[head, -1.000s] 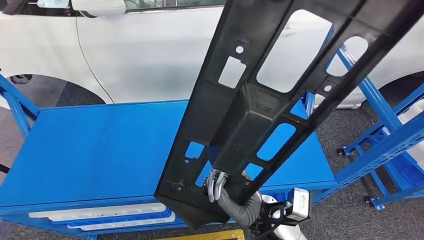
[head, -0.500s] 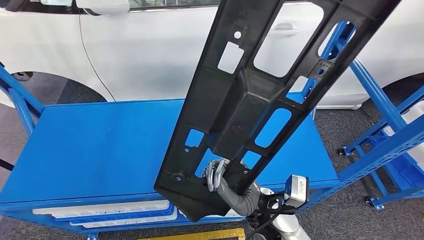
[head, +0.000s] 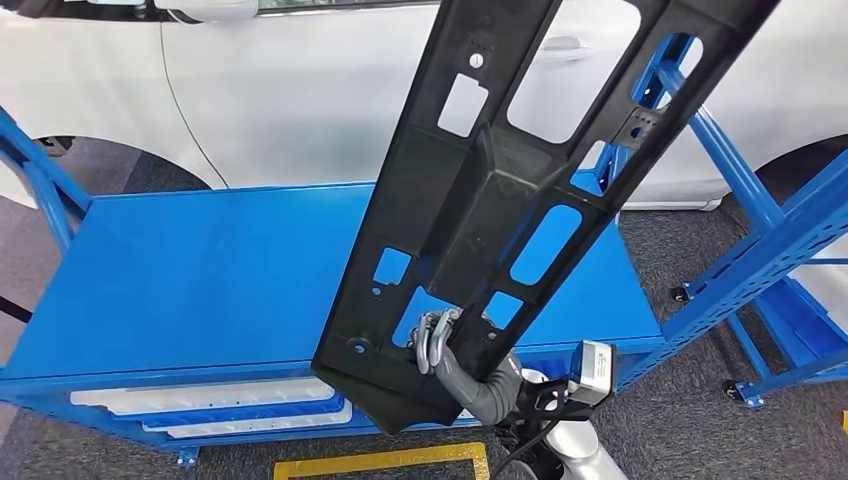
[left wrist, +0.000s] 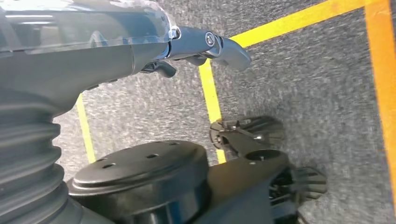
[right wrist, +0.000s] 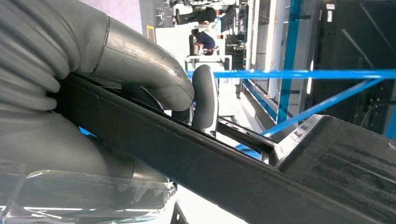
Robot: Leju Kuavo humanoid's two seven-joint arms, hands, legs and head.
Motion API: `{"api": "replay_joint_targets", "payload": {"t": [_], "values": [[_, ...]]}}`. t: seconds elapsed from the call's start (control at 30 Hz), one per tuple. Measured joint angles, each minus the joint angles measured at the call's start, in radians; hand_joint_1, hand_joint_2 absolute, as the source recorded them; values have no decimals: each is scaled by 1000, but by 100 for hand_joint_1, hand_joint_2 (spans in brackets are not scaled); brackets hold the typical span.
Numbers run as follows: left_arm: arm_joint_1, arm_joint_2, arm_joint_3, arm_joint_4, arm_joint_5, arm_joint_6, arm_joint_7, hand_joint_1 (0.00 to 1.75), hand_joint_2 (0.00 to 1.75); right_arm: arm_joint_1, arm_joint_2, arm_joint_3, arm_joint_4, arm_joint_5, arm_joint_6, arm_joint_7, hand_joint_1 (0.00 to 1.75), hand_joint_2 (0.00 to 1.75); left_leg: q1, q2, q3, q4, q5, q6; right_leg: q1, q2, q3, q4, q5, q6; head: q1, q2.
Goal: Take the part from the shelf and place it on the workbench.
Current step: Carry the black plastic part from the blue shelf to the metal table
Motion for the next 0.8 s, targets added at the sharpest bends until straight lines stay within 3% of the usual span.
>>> {"api": "replay_joint_targets", "payload": {"t": [0.07,0.13,0.2,0.27,0.3,0.33,0.37,0.4,0.47,0.5,0.53,0.6,0.63,0.67,0.77,0.8], "values": [[2,0,0,0,-1,0,0,0,175,-6,1,1,0,0,1,4,175,175,-3,-1,-8,-3,13,11,-1,0,-2,-5,15,13,0,0],[4,-2,0,0,0,0,1,0,175,-12,2,2,0,0,3,6,175,175,0,3,-20,-6,33,24,-4,2,-12,6,-2,24,0,0],[2,-4,0,0,0,0,2,0,175,-14,1,2,0,-1,3,6,175,175,3,7,-43,-9,57,35,-7,5,-44,89,-89,30,0,0],[3,-4,0,0,1,0,3,0,175,-14,0,3,2,-1,3,6,175,175,2,7,-72,-7,78,39,-7,5,-79,222,-179,35,0,0],[3,-5,0,0,1,0,3,0,175,-14,0,3,3,-1,2,6,175,175,1,7,-88,-6,88,39,-7,5,-82,267,-194,36,0,0],[4,-5,0,0,1,0,3,0,175,-14,0,3,4,-1,1,5,175,175,0,7,-102,-4,97,38,-7,5,-69,281,-189,36,0,0],[4,-5,0,0,1,0,4,0,175,-14,-1,3,4,-2,0,5,175,175,0,7,-116,-1,106,36,-6,5,-36,255,-168,34,0,0],[3,-6,0,0,1,-1,3,0,175,-15,-1,3,4,-2,-3,5,175,175,-1,7,-128,3,113,34,-6,5,14,197,-144,30,0,0],[3,-7,0,0,1,-1,2,0,175,-19,-1,3,4,-2,-6,5,175,175,-3,6,-146,10,126,26,-2,5,120,53,-129,20,0,0],[2,-8,0,0,1,-1,2,0,175,-20,-1,3,4,-2,-7,4,175,175,-4,6,-150,12,133,21,1,6,151,6,-132,15,0,0],[2,-8,0,0,1,-1,1,0,175,-22,-1,3,4,-2,-7,4,175,175,-4,6,-152,12,140,15,5,6,162,-16,-136,11,0,0],[3,-9,0,0,1,-1,0,0,175,-23,-2,3,4,-3,-8,3,175,175,-2,5,-155,10,150,3,5,5,153,-24,-121,0,0,0],[4,-9,0,0,2,-2,0,0,175,-24,-2,4,4,-3,-9,4,175,175,-2,4,-161,18,138,-2,3,3,145,-26,-111,-7,0,0],[4,-8,0,0,2,-2,1,0,175,-25,-2,4,4,-3,-9,4,175,175,-1,3,-172,42,108,-7,0,1,135,-29,-99,-14,0,0],[2,-8,1,0,4,-2,1,0,175,-27,-2,5,4,-4,-11,5,175,175,3,3,-211,206,-38,-19,1,-3,94,-29,-64,-25,0,0],[1,-8,1,0,4,-3,1,0,175,-27,-2,6,4,-4,-12,6,175,175,4,3,-215,257,-57,-21,1,-3,77,-27,-52,-24,0,0]]}}
